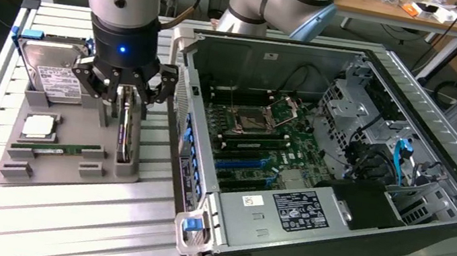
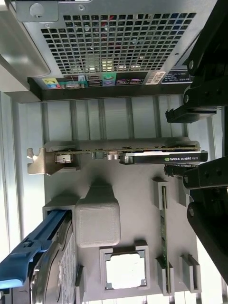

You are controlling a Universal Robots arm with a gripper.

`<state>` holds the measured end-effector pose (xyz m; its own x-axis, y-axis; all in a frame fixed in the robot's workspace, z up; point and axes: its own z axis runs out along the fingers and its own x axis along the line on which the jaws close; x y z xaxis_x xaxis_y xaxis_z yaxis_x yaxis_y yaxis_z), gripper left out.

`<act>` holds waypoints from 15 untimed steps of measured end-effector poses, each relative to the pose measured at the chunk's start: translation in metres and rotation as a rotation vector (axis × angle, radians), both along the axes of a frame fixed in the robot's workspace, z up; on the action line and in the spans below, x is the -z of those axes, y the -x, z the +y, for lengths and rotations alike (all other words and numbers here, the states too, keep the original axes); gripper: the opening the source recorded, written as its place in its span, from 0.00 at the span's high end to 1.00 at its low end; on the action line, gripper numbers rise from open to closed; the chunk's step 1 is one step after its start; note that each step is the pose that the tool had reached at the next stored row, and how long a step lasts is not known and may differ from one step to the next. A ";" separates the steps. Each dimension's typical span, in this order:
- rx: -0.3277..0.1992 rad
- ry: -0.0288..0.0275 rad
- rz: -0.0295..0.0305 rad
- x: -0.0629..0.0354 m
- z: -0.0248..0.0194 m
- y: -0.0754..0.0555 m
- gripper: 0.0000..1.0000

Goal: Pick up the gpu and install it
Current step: 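Pick up the gpu and move the gpu toward the slot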

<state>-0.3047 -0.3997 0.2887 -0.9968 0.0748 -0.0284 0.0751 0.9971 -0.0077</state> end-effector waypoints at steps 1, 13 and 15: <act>0.000 0.0001 0.0000 0.0002 0.0000 0.000 0.52; 0.000 0.0049 -0.0001 0.0071 0.0055 0.000 0.52; 0.000 0.0049 0.0000 0.0081 0.0092 0.001 0.52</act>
<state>-0.3054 -0.3905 0.2805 -0.9968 0.0743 -0.0287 0.0747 0.9971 -0.0126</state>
